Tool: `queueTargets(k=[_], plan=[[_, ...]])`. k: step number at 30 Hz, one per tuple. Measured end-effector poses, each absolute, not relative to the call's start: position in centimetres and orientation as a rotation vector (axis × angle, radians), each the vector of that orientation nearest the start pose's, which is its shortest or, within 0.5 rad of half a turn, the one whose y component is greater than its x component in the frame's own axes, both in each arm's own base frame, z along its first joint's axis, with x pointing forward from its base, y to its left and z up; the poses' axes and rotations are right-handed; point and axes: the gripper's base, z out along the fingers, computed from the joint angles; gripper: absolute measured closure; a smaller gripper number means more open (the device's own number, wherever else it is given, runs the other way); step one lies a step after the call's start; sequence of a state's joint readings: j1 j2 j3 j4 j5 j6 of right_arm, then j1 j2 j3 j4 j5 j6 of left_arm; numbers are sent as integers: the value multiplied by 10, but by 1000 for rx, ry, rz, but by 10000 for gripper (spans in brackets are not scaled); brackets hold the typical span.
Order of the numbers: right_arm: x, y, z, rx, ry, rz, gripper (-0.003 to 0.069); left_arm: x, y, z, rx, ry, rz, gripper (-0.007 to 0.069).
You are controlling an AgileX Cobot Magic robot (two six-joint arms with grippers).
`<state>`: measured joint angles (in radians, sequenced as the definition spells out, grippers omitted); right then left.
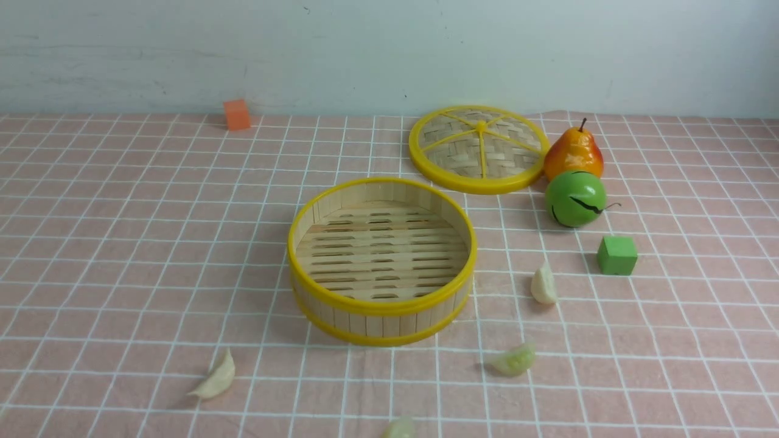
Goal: Put the dumplings into the steamer on the table with the pink tablecloth.
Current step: 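Reach for and grasp a dumpling on the table with the left gripper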
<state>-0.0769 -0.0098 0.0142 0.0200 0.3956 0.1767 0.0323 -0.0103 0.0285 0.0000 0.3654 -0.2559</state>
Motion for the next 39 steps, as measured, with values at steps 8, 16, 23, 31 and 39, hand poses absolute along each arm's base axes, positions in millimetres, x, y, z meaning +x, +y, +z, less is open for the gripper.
queueTargets(k=[8, 16, 23, 31, 39], plan=[[52, -3, 173, 250, 1868, 88, 420, 53, 2, 171, -269, 1851, -154, 403], [52, -3, 173, 250, 1868, 88, 420, 53, 2, 171, -269, 1851, -154, 393], [52, -3, 173, 250, 1868, 88, 420, 53, 2, 171, -269, 1851, -154, 389], [52, -3, 173, 250, 1868, 88, 420, 53, 2, 171, -269, 1851, -154, 389], [52, -3, 173, 250, 1868, 88, 420, 53, 2, 171, -269, 1851, -154, 388]])
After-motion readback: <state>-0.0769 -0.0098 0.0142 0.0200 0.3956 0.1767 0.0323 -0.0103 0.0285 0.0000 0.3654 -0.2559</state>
